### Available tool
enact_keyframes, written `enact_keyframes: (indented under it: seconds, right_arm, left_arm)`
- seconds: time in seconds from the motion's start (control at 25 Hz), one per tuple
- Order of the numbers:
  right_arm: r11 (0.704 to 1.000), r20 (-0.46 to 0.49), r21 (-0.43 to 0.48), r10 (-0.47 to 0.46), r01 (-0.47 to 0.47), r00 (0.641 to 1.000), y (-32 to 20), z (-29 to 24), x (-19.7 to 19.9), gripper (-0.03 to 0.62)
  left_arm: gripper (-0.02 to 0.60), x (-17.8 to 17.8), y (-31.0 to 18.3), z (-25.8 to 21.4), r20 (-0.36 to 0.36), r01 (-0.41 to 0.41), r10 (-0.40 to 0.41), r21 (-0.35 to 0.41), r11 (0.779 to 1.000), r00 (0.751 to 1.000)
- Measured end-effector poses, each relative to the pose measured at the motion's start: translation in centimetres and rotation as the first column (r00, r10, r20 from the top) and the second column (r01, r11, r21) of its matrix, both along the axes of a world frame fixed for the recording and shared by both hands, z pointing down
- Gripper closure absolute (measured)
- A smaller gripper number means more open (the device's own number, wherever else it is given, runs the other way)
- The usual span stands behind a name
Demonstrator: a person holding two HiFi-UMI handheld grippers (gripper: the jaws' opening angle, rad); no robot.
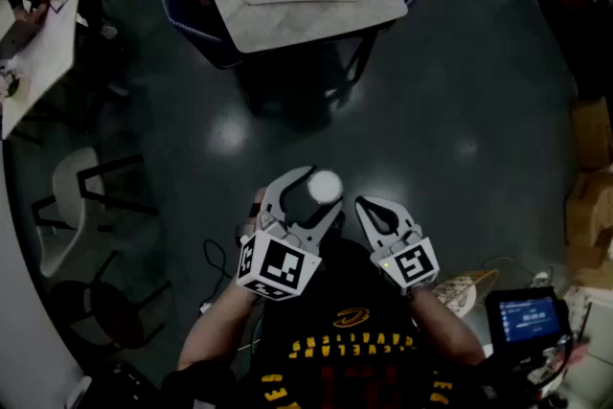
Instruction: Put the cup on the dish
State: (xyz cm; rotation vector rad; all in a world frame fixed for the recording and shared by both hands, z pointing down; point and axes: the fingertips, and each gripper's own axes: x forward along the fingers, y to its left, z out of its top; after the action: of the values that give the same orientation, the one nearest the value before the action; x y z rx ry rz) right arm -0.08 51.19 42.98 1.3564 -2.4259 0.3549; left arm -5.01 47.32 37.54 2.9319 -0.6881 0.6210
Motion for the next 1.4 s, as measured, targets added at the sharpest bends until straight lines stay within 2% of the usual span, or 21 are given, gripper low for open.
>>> enact_keyframes:
  seconds: [0.28, 0.44, 0.6, 0.68, 0.8, 0.96, 1.16, 1.4]
  right_arm:
    - [0.999, 0.035, 0.052, -0.008, 0.007, 0.999, 3.6, -2.1, 1.4, 0.589]
    - [0.996, 0.107, 0.084, -0.004, -0.005, 0.994, 5.4, -2.9, 3.5, 0.589]
    - [0.995, 0.136, 0.098, -0.048, 0.035, 0.99, 8.2, -2.6, 5.0, 0.586]
    - [0.992, 0.115, 0.114, -0.075, 0.062, 0.991, 9.4, -2.6, 5.2, 0.481]
    - [0.988, 0.092, 0.132, -0.095, 0.082, 0.991, 10.4, -3.1, 5.3, 0.374]
    - [0.98, 0.101, 0.168, -0.12, 0.102, 0.988, 10.2, -4.8, 4.7, 0.356]
    - [0.97, 0.122, 0.212, -0.145, 0.117, 0.982, 8.6, -6.3, 2.4, 0.356]
    - [0.965, 0.091, 0.236, -0.139, 0.114, 0.986, 6.8, -7.0, -0.7, 0.358]
  left_arm:
    - [0.321, 2.2, 4.6, -1.3, 0.013, -0.003, 0.003, 0.004, 1.0, 1.0]
    - [0.321, 4.4, 7.0, -1.6, 0.031, 0.006, -0.006, 0.008, 1.0, 0.999]
    - [0.321, 6.5, 9.0, -1.7, 0.031, 0.03, -0.03, -0.007, 1.0, 0.999]
    - [0.321, 7.2, 9.5, -2.2, 0.037, 0.04, -0.04, -0.002, 0.999, 0.998]
    - [0.321, 8.2, 10.3, -2.8, 0.041, 0.048, -0.049, 0.006, 0.999, 0.998]
    - [0.321, 9.3, 11.7, -3.6, 0.029, 0.045, -0.045, 0.014, 0.999, 0.999]
    - [0.321, 8.7, 12.0, -3.6, 0.014, 0.058, -0.059, 0.014, 0.998, 0.998]
    - [0.321, 5.9, 10.7, -4.0, 0.0, 0.042, -0.042, 0.031, 0.999, 0.999]
